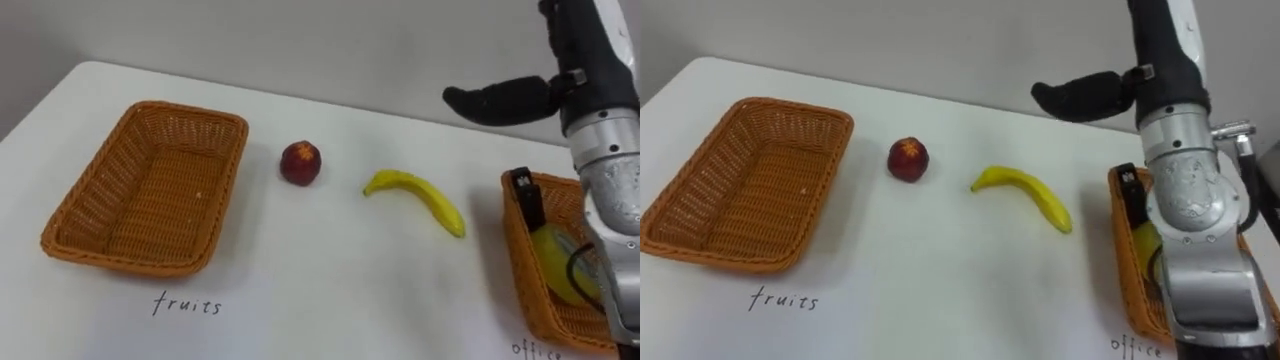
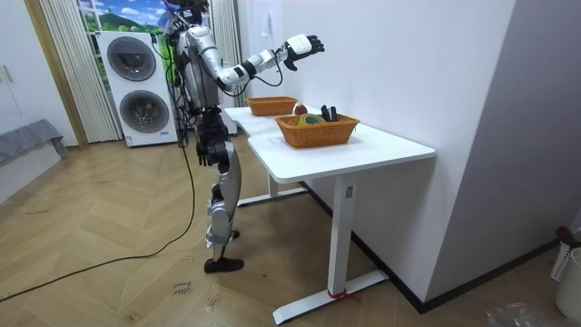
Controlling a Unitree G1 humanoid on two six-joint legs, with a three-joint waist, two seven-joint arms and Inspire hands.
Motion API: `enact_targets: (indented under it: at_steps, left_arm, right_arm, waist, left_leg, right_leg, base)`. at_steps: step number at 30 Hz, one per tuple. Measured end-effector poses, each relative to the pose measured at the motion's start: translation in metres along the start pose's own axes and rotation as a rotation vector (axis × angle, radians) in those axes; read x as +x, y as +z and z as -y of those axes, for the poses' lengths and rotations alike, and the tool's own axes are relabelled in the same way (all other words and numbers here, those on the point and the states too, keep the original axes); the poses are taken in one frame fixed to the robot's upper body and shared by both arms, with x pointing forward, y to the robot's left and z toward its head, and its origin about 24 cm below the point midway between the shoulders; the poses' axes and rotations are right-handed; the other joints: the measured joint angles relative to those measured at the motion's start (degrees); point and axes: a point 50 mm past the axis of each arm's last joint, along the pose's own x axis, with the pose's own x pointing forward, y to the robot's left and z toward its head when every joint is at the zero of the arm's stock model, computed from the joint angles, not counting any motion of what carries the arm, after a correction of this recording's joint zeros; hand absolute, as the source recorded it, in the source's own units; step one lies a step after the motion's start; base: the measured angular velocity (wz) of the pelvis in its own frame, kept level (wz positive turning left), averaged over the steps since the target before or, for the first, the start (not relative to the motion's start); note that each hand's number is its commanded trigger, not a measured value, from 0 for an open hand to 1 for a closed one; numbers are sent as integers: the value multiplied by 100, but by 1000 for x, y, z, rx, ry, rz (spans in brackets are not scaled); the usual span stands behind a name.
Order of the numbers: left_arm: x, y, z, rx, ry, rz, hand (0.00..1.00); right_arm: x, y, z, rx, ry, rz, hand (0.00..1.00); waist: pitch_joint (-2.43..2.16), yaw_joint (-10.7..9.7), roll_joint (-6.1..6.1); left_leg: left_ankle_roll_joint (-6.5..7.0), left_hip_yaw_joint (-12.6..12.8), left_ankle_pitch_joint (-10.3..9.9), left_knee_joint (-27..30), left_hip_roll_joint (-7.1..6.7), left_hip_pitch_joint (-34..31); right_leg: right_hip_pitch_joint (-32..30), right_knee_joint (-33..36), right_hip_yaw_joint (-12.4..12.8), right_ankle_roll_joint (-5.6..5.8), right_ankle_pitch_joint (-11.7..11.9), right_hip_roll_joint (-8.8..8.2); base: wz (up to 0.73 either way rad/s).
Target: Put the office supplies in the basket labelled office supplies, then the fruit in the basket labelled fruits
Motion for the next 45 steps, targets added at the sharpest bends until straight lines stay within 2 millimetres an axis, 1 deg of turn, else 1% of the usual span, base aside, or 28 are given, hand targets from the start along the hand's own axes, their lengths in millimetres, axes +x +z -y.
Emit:
enact_targets:
  at_steps: [2, 3, 4, 6, 8, 9, 11, 13, 14, 18, 19, 20, 22, 24, 26, 29, 32, 34, 37, 39, 40, 45]
  left_arm:
    - [0, 2, -1, 22, 1, 13, 0]
    - [0, 2, -1, 24, -2, 17, 0]
    - [0, 2, -1, 32, -3, 15, 0]
    - [0, 1, -2, 52, 1, 10, 0]
    - [0, 1, -3, 50, 2, 4, 0]
    - [0, 0, -4, 44, 4, 1, 0]
    - [1, -5, -7, 32, 13, -21, 0]
    - [1, -7, -10, 36, 19, -31, 0]
    - [2, -5, -11, 32, 22, -28, 0]
    - [3, 7, -11, 15, 21, -1, 0]
    - [3, 10, -11, 13, 22, 5, 0]
    - [3, 12, -11, 10, 21, 12, 0]
    - [3, 14, -13, 10, 25, 16, 0]
    - [4, 17, -15, 11, 32, 23, 0]
    - [4, 19, -18, 12, 38, 33, 0]
    - [4, 19, -18, 11, 38, 33, 0]
    - [5, 23, -19, 10, 40, 42, 0]
    - [5, 23, -19, 10, 40, 42, 0]
    - [5, 24, -19, 10, 40, 43, 0]
    - [5, 25, -19, 9, 40, 46, 0]
    - [5, 25, -19, 9, 41, 46, 0]
    - [5, 27, -20, 27, 50, 54, 0]
  right_arm:
    - [2, -3, -4, -5, 34, -13, 0]
    - [2, -3, -4, -6, 42, -13, 0]
    - [2, -3, -8, -20, 59, -14, 0]
    - [2, -7, -15, -47, 101, -30, 0]
    - [2, -12, -21, -88, 152, -61, 0]
    - [1, -13, -22, -93, 161, -65, 0]
    - [1, -15, -22, -101, 182, -79, 0]
    - [1, -17, -23, -121, 181, -90, 0]
    - [2, -20, -21, -143, 179, -100, 0]
    - [2, -34, -18, -204, 183, -159, 0]
    - [2, -39, -18, -211, 190, -180, 0]
    - [1, -43, -18, -224, 200, -195, 0]
    - [0, -49, -16, -255, 230, -216, 0]
    - [0, -53, -14, -286, 257, -234, 0]
    - [-1, -58, -12, -297, 272, -262, 0]
    - [-2, -59, -11, -332, 295, -273, 0]
    - [-3, -65, -10, -364, 322, -302, 0]
    - [-4, -70, -10, -384, 336, -325, 0]
    - [-5, -73, -9, -407, 358, -346, 0]
    - [-6, -78, -8, -411, 373, -374, 0]
    - [-7, -81, -7, -419, 389, -393, 0]
    - [-14, -97, -15, -432, 485, -465, 0]
  waist:
    - [6, 65, -23]
    - [10, 98, -29]
    - [18, 178, -42]
    - [29, 218, -98]
    - [64, 299, -183]
    - [63, 320, -203]
    - [17, 374, -298]
    - [-8, 414, -355]
    - [3, 419, -382]
    - [18, 476, -384]
    - [29, 475, -369]
    - [64, 472, -339]
    - [82, 467, -316]
    - [81, 462, -319]
    - [70, 472, -333]
    - [51, 480, -358]
    - [33, 440, -392]
    - [30, 474, -406]
    - [40, 477, -422]
    - [42, 485, -423]
    - [64, 487, -396]
    - [82, 481, -393]
  left_leg:
    - [7, -64, -8, 31, -8, 4]
    - [7, -72, -8, 33, -8, -2]
    - [2, -95, -12, 33, -9, -3]
    - [-4, -154, -11, 26, -25, -12]
    - [-6, -155, -9, 36, -29, -49]
    - [-6, -154, -9, 44, -29, -75]
    - [-5, -154, -5, 61, -35, -193]
    - [-3, -155, -7, 87, -33, -262]
    - [9, -161, -20, 159, -31, -318]
    - [24, -161, -79, 346, -28, -533]
    - [25, -161, -81, 351, -31, -601]
    - [29, -159, -84, 344, -32, -620]
    - [30, -147, -84, 329, -34, -647]
    - [28, -143, -82, 324, -30, -697]
    - [28, -142, -81, 294, -28, -697]
    - [29, -140, -78, 275, -34, -685]
    - [31, -167, -76, 281, -48, -692]
    - [32, -167, -75, 269, -53, -684]
    - [39, -161, -71, 244, -57, -682]
    - [40, -158, -71, 241, -59, -680]
    - [41, -158, -70, 241, -60, -682]
    - [41, -157, -66, 245, -60, -681]
  right_leg:
    - [50, -9, -78, 0, 0, -7]
    - [49, -10, -75, 0, 0, -6]
    - [48, -13, -75, 1, -1, -2]
    - [52, -12, -86, 11, -7, -3]
    - [28, -29, -87, 17, -12, -2]
    - [9, -31, -86, 17, -12, -2]
    - [-98, -23, -85, 17, -11, -6]
    - [-163, -17, -85, 16, -11, -6]
    - [-186, -18, -87, 16, -10, -5]
    - [-329, -11, -82, 16, -9, -8]
    - [-379, -11, -83, 14, -8, -11]
    - [-397, -10, -83, 14, -3, -12]
    - [-444, -5, -80, 14, -2, -15]
    - [-494, -6, -78, 11, 0, -12]
    - [-504, -11, -83, 11, 0, -10]
    - [-522, -14, -94, 11, 0, -15]
    - [-535, -20, -82, 12, 0, -22]
    - [-535, -20, -70, 12, 0, -29]
    - [-556, -25, -63, 12, 0, -33]
    - [-558, -26, -60, 12, 0, -34]
    - [-554, -28, -63, 12, 0, -35]
    - [-543, -28, -78, 12, -1, -34]
  base:
    - [16]
    - [5]
    - [0]
    - [6]
    - [3]
    - [0]
    - [0]
    - [3]
    - [7]
    - [2]
    - [0]
    - [0]
    - [-5]
    - [-2]
    - [0]
    - [0]
    - [7]
    - [0]
    - [-1]
    - [0]
    - [0]
    - [0]
